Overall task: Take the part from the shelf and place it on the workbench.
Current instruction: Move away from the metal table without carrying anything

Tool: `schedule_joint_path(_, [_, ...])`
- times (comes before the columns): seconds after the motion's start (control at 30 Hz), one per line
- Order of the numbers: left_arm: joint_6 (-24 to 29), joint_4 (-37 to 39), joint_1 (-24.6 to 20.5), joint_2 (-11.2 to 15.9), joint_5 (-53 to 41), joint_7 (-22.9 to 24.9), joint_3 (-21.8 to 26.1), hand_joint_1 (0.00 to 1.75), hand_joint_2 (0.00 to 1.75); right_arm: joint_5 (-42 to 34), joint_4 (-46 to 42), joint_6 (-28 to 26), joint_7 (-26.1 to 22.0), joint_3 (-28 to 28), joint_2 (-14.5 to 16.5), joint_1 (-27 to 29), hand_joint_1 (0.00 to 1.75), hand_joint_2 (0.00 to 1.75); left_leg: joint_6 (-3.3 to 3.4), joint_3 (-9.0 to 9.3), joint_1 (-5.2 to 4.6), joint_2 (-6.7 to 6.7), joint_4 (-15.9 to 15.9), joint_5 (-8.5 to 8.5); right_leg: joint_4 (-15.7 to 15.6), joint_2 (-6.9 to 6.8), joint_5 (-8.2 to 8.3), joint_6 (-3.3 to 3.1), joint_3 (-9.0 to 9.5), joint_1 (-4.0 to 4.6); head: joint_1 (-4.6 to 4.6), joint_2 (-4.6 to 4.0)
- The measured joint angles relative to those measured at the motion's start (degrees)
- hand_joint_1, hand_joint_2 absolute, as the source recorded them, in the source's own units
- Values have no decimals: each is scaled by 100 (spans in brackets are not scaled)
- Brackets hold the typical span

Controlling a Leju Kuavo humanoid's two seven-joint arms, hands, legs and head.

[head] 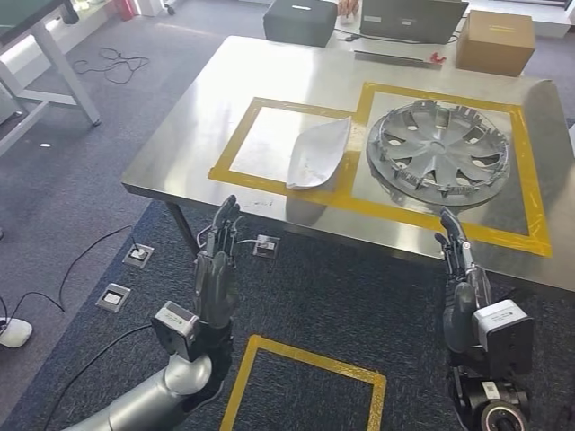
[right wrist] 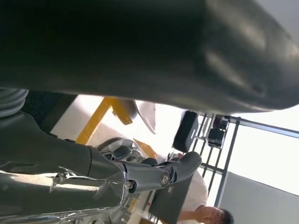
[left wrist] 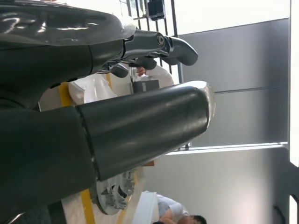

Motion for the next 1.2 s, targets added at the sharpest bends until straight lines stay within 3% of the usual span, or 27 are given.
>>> schedule_joint_path(0.03, [11, 1, -2, -1, 4, -1, 0, 0, 0, -3, 1, 16, -1, -6, -5, 1, 0, 0, 48, -48, 8, 9, -4, 52, 72, 1, -97, 30, -53, -5, 10, 0])
schedule_joint_path(0.07, [22, 1, -3, -1, 6, -1, 0, 0, 0, -8, 2, 26, -3, -9, -11, 2, 0, 0, 95, -107, 17, 18, -14, 114, 255, 2, -307, 54, -132, -7, 28, 0])
schedule_joint_path(0.13, [38, 1, -4, -1, 9, -1, 0, 0, 0, -16, 3, 36, -7, -14, -21, -2, 0, 0, 152, -240, 17, 29, -14, 228, 966, 3, -925, 84, -348, -14, 61, -1])
schedule_joint_path(0.17, [39, 1, -3, 0, 13, -1, 0, 0, 0, -18, 3, 36, -8, -14, -22, -2, 0, 0, 164, -308, 13, 29, -11, 282, 1374, 3, -1160, 97, -431, -16, 68, -1])
schedule_joint_path(0.2, [39, 1, -3, 1, 16, 0, 0, 0, 0, -19, 3, 33, -7, -14, -24, -2, 0, 0, 166, -379, 9, 30, -6, 333, 1681, 4, -1266, 109, -460, -17, 72, -1])
schedule_joint_path(0.23, [39, 1, -2, 2, 19, 0, 0, 0, 0, -20, 3, 28, -7, -14, -26, -3, 0, 0, 164, -453, 5, 28, 1, 383, 1806, 3, -1231, 113, -402, -17, 73, -1])
schedule_joint_path(0.27, [39, 1, -2, 3, 21, 1, 0, 0, 0, -23, 3, 22, -6, -14, -27, -4, 0, 0, 156, -524, 2, 25, 11, 433, 1713, 3, -1093, 107, -243, -17, 73, -1])
schedule_joint_path(0.33, [40, 1, -4, 4, 22, 1, 0, 0, 0, -30, 3, 10, -5, -15, -28, -15, 0, 0, 124, -638, -7, 19, 33, 523, 974, 6, -785, 49, 325, -7, 75, -1])
schedule_joint_path(0.4, [42, -1, -11, 4, 23, 2, 0, 0, 0, -32, 1, 7, -6, -18, -28, -31, 0, 0, 72, -699, -23, 21, 41, 611, 144, 11, -739, -17, 847, 15, 66, -1])
schedule_joint_path(0.47, [42, -2, -20, 4, 26, 2, 0, 0, 0, -32, -3, 4, -8, -19, -28, -44, 0, 0, 7, -725, -21, 30, 17, 715, -164, 16, -752, -48, 982, 44, 59, -1])
schedule_joint_path(0.53, [42, -1, -21, 8, 29, 3, 0, 0, 0, -32, -3, 3, -9, -17, -28, -52, 0, 0, -61, -774, -17, 19, 23, 706, -209, -2, -632, -91, 909, 10, 65, -1])
schedule_joint_path(0.57, [42, 0, -22, 12, 31, 3, 0, 0, 0, -33, -3, 3, -8, -17, -29, -58, 0, 0, -94, -839, -17, 8, 146, 555, -236, -18, -568, -123, 858, -14, 57, -1])
schedule_joint_path(0.6, [44, 1, -22, 16, 33, 3, 0, 0, 0, -34, -3, 2, -5, -18, -30, -63, 0, 0, -126, -945, -5, -3, 402, 302, -252, -32, -499, -153, 790, -38, 43, -1])
schedule_joint_path(0.67, [49, 1, -21, 24, 38, 4, 0, 0, 0, -35, -3, 1, 2, -17, -31, -65, 0, 0, -188, -1207, 36, -10, 1230, -273, -245, -44, -374, -186, 618, -41, 5, -1])
schedule_joint_path(0.7, [52, 1, -19, 27, 45, 5, 0, 0, 0, -36, -3, -3, 5, -15, -31, -62, 0, 0, -218, -1301, 60, -10, 1615, -416, -234, -46, -312, -184, 525, -46, -6, -1])
schedule_joint_path(0.73, [57, 1, -18, 30, 54, 9, 0, 0, 0, -36, -3, -10, 9, -12, -31, -60, 0, 0, -249, -1318, 78, -9, 1847, -412, -220, -47, -254, -174, 435, -54, -12, -1])
schedule_joint_path(0.77, [68, 1, -19, 32, 64, 14, 0, 0, 0, -36, -3, -20, 14, -11, -31, -58, 0, 0, -276, -1236, 97, -8, 1871, -281, -196, -47, -205, -155, 348, -67, -18, -1])
schedule_joint_path(0.83, [94, 1, -28, 36, 81, 21, 0, 0, 0, -35, -5, -43, 20, -12, -31, -57, 0, 0, -329, -770, 145, -7, 1307, 48, -112, -42, -137, -100, 185, -96, -32, -1])
schedule_joint_path(0.9, [115, -1, -54, 38, 91, 22, 0, 0, 0, -34, -17, -56, 24, -14, -31, -60, 0, 0, -332, -237, 158, -26, 480, 84, 0, -38, -84, -24, 43, -98, -67, -1])
schedule_joint_path(0.93, [120, -2, -63, 38, 96, 22, 0, 0, 0, -34, -24, -59, 25, -15, -31, -60, 0, 0, -309, -99, 152, -37, 238, 36, 35, -35, -50, 14, -2, -87, -78, -1])
schedule_joint_path(1.0, [139, -2, -62, 42, 109, 22, 0, 0, 0, -30, -32, -61, 31, -15, -32, -48, 0, 0, -213, -93, 135, -40, 130, 19, 41, -32, 24, 91, -46, -88, -69, -1])
schedule_joint_path(1.07, [161, -2, -56, 45, 121, 21, 0, 0, 0, -19, -32, -62, 42, -16, -43, -17, 0, 0, -98, -165, 137, -16, 127, 95, 181, -29, -151, 146, -127, -105, -32, -1])
schedule_joint_path(1.1, [168, -2, -56, 45, 126, 20, 0, 0, 0, -10, -32, -62, 48, -17, -51, -2, 0, 0, -31, -205, 139, 0, 115, 137, 414, -27, -382, 162, -205, -109, -3, 0])
schedule_joint_path(1.17, [172, -2, -53, 46, 130, 19, 0, 0, 0, 1, -34, -62, 57, -16, -64, 17, 0, 0, 58, -304, 97, 14, 122, 218, 1177, -22, -937, 177, -392, -109, 48, 0])
schedule_joint_path(1.2, [172, -2, -47, 46, 133, 18, 0, 0, 0, 4, -36, -64, 60, -15, -67, 25, 0, 0, 83, -363, 72, 18, 128, 260, 1542, -21, -1102, 178, -449, -106, 57, 0])
